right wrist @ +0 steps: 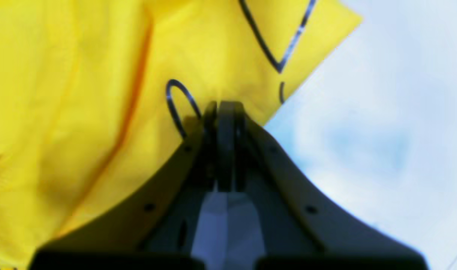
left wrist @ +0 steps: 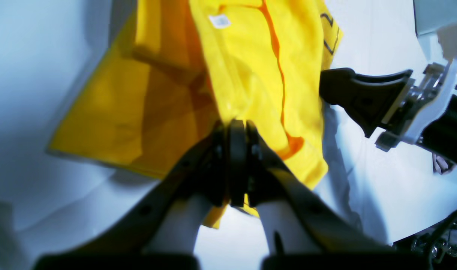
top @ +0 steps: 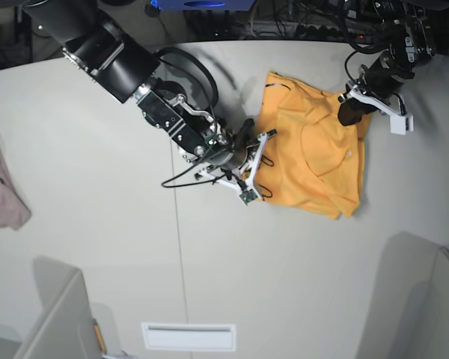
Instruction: Fold the T-shirt properly
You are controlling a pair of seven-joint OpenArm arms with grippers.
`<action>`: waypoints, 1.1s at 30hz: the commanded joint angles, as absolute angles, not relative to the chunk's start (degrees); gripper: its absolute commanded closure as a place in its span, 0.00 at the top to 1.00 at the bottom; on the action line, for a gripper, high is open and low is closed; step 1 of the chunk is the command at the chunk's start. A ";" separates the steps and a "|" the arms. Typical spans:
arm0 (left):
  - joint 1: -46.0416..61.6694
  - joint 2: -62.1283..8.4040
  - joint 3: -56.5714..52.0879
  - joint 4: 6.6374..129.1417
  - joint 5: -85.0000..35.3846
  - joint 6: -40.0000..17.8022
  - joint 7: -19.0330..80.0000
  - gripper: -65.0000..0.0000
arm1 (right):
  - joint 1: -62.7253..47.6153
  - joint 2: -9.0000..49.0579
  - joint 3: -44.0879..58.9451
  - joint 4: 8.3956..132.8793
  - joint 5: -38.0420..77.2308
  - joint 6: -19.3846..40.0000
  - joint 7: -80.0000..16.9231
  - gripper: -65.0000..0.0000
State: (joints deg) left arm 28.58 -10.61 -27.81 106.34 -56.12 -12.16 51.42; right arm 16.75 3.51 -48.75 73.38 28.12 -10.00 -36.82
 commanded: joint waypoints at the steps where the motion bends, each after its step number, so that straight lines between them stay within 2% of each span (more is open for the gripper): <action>1: 28.53 -11.03 -28.09 107.21 -57.19 -12.70 50.51 0.00 | 17.71 3.30 -48.48 73.71 27.91 -9.89 -36.44 0.00; 24: 28.53 -13.49 -33.45 107.21 -57.19 -12.70 50.42 0.00 | 17.80 3.56 -48.57 73.63 27.74 -9.89 -36.44 0.00; 33: 28.44 -17.27 -33.27 107.12 -57.19 -12.70 50.42 0.00 | 17.98 3.56 -48.57 73.63 27.74 -9.89 -36.62 0.00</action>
